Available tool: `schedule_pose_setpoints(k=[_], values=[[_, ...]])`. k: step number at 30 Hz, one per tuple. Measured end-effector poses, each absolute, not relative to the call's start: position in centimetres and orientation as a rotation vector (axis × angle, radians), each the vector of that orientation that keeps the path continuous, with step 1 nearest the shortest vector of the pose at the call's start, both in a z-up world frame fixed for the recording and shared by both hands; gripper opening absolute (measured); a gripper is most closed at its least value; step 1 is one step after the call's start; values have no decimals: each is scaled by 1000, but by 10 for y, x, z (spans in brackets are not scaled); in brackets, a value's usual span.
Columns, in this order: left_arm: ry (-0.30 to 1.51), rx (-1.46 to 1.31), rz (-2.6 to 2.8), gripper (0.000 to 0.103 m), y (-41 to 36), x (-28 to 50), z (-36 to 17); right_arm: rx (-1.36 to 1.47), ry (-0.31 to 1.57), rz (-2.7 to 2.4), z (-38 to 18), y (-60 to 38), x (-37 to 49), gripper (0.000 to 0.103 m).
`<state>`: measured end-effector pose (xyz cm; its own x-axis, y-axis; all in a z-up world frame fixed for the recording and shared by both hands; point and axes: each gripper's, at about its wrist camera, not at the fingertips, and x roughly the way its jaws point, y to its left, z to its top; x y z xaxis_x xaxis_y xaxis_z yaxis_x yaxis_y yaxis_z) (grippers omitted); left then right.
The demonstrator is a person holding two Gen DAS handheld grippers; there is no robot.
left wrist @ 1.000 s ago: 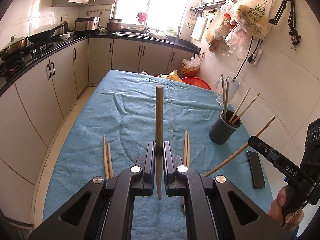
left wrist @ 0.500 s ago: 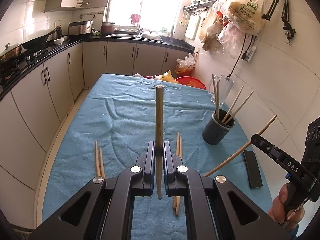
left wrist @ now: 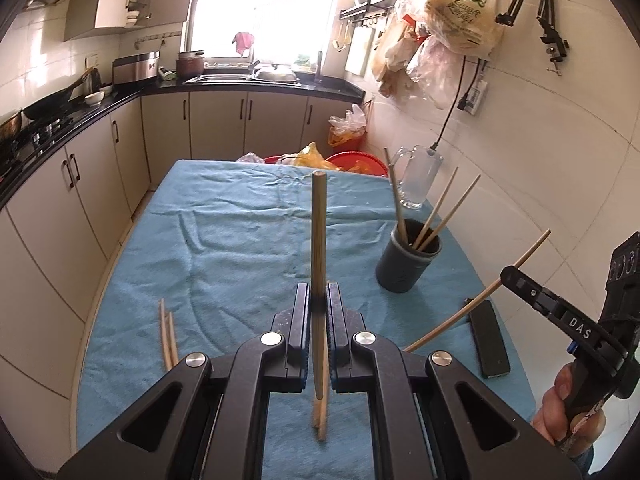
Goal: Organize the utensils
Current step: 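Lower both held chopsticks into the black holder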
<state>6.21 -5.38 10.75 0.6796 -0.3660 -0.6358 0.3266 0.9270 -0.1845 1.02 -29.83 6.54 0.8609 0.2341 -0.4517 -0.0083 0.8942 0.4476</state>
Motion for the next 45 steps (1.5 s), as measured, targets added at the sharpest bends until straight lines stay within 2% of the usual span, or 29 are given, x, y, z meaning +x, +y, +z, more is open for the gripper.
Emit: schedule_pose_setpoints(k=[27, 39, 45], values=[[669, -11, -496, 7, -142, 96, 150, 534, 404, 16, 107, -385, 5, 8], [593, -32, -528, 7, -186, 142, 186, 594, 366, -23, 133, -420, 47, 8], [589, -74, -527, 7, -204, 172, 183, 590, 375, -45, 131, -423, 74, 8]])
